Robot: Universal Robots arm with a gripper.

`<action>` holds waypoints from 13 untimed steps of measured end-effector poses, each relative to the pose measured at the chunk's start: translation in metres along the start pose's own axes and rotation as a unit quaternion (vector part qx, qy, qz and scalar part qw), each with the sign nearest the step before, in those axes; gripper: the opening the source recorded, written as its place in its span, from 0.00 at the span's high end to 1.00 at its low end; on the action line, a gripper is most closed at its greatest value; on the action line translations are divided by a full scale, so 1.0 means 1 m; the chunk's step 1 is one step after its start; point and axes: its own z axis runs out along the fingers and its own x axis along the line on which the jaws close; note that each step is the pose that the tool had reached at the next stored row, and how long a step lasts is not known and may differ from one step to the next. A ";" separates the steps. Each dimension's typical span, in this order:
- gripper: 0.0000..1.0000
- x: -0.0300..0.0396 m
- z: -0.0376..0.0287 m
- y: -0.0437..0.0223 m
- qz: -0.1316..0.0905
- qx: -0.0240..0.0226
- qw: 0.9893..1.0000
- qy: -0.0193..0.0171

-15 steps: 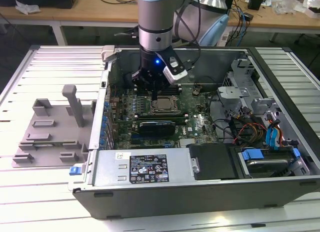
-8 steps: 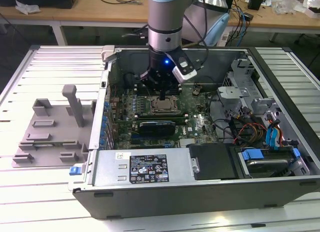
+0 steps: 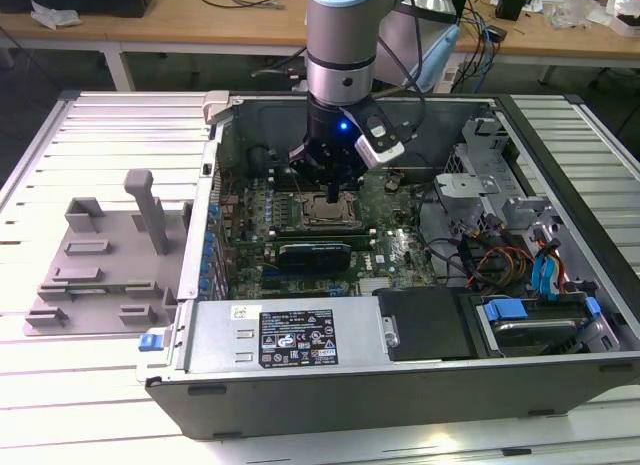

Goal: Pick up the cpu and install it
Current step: 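Close the cpu cover, then install the first cpu locking lever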

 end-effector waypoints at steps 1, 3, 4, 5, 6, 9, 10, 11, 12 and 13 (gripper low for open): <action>0.89 0.0000 0.0000 -0.0001 0.000 0.000 1.000 0.000; 0.89 0.0000 0.0000 -0.0002 0.000 0.000 1.000 0.000; 0.89 0.0000 0.0000 -0.0002 0.000 0.000 1.000 0.000; 0.89 0.0000 0.0000 -0.0002 0.000 0.000 1.000 0.000; 0.89 0.0000 0.0000 -0.0003 0.000 0.000 1.000 0.000; 0.89 0.0000 0.0000 -0.0003 0.000 0.000 1.000 0.000; 0.89 0.0000 0.0000 -0.0003 0.000 0.000 1.000 0.000; 0.89 0.0000 -0.0001 -0.0004 0.000 0.000 1.000 0.000; 0.89 0.0001 -0.0006 -0.0005 0.000 0.000 1.000 0.000; 0.89 0.0000 -0.0015 -0.0004 0.000 0.000 1.000 0.000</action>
